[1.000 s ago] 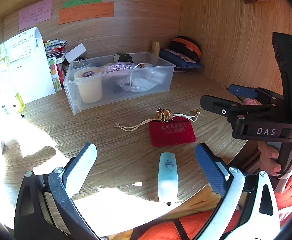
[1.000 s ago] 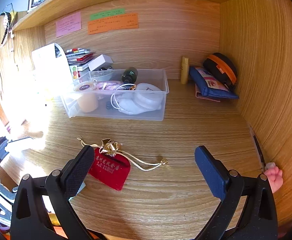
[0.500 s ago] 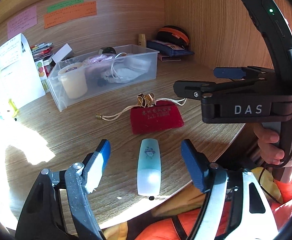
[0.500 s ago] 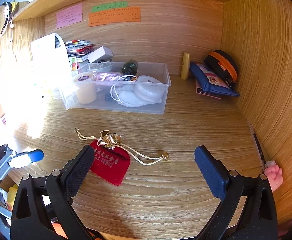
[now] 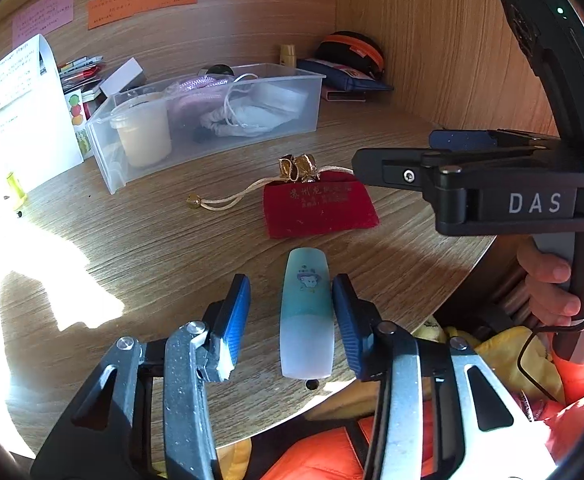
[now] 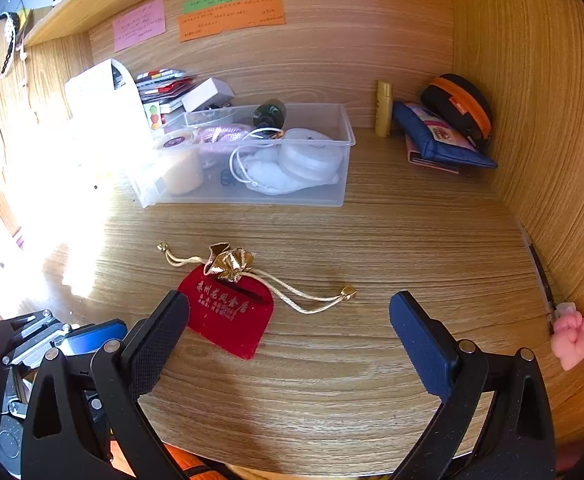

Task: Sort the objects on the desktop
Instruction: 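Grasp light blue bottle with left gripper while right gripper approaches red pouch, then grasp red pouch with right gripper and lift it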

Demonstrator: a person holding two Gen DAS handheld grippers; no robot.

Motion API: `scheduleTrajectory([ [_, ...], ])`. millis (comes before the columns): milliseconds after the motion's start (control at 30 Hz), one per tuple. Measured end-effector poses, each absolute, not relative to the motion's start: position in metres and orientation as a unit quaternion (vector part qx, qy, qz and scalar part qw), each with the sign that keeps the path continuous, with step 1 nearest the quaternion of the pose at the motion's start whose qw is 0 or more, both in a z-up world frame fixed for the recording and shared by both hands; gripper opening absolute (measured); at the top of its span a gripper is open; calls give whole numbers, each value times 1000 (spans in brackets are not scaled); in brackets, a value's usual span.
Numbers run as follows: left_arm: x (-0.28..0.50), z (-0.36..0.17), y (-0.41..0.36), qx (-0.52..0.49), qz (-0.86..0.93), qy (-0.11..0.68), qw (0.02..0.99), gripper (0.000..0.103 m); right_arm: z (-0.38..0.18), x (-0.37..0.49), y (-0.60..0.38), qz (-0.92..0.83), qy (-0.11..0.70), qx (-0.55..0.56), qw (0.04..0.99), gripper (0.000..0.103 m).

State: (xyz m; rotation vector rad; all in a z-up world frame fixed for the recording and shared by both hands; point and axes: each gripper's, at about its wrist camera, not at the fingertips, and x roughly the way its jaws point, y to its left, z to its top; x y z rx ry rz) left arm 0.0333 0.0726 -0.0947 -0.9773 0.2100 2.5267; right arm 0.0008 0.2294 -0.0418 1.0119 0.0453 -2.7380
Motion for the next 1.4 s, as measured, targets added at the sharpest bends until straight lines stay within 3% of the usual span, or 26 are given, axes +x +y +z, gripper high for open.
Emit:
scheduleTrajectory([
  [67,33,-95,73,-351,909,75,211,42,-43,1,226,-931,21,346,113,100],
  [267,34,-95,68,-341,914,78,204,25,-45,0,222,-930,21,348,120,100],
  [800,18,-95,29,-343,925,43,155,25,-73,-26,183,-908,42,389,146,99],
  [1067,15,-96,19,-340,928,34,148,25,-76,-31,173,-908,51,389,150,82],
  [1167,15,-96,20,-340,928,33,151,28,-75,-28,168,-908,57,387,153,73],
  [1333,12,-95,19,-342,927,22,152,28,-73,-22,161,-905,64,382,177,47],
  [1400,12,-96,19,-342,927,22,154,28,-73,-20,159,-904,65,380,182,45],
])
